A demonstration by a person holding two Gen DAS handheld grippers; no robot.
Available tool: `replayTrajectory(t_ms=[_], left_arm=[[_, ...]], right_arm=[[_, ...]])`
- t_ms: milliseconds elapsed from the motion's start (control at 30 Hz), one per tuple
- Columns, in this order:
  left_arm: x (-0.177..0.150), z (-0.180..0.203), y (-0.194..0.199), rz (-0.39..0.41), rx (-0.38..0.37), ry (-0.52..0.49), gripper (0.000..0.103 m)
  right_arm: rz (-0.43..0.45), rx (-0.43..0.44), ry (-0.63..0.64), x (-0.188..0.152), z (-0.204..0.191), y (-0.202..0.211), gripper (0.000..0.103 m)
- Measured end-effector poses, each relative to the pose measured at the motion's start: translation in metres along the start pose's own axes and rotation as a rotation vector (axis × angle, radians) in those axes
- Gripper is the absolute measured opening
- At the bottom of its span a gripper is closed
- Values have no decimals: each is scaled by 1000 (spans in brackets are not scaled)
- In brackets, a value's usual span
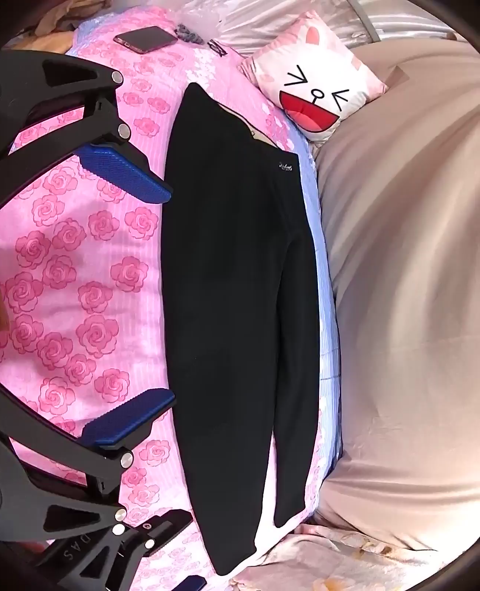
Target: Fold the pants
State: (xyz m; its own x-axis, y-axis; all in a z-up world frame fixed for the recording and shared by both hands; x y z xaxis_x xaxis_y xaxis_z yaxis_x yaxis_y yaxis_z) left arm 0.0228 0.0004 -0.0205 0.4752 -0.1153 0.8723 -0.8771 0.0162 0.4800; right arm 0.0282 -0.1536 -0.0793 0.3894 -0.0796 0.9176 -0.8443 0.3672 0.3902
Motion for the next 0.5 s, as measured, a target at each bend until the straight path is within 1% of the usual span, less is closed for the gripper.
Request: replayTrajectory(t_ms=[33,67,133,167,267,333,433,500], left_arm=[[0,0,1,14,1,-2,98],[0,0,1,11,0,0,98],[-1,-1,1,7,-1,0,98],[-2,-2,1,6,1,0,98],[-3,-5,2,7,12,2,98],[2,3,-2,5,16,-6,98],[1,4,-3,-1,15,-5,98],[-1,1,-1,-1,-3,-7,98]], right_arm=[[-18,-2,-6,-1,-1,-3,98],[-33,-6,13,0,-4,-1,98],[-59,7,6,-3,-9,-6,98],[-26,31,-40,-2,0,-1,98],[-17,36,-55,-3,5,5,98],[-28,38,-34,-5,-8,-2,98],[-39,48,-48,-6,-9,-4,98],[-22,52,-67,-6,-7,-2,98]])
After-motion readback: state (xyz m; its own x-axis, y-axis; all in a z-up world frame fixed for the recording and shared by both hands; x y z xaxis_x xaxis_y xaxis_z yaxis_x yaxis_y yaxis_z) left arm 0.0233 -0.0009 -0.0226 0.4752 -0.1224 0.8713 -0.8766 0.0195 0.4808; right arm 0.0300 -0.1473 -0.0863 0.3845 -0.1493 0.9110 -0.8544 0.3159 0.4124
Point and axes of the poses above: each gripper's, at about its wrist camera, not at the fingertips, and y roughly against the way its jaws point, z to its right, x to its top, the point moved 3 cm from there along -y, roughly the way its jaws point, and after that the axes turned 13 degrees about z, right-handed, at the moved point
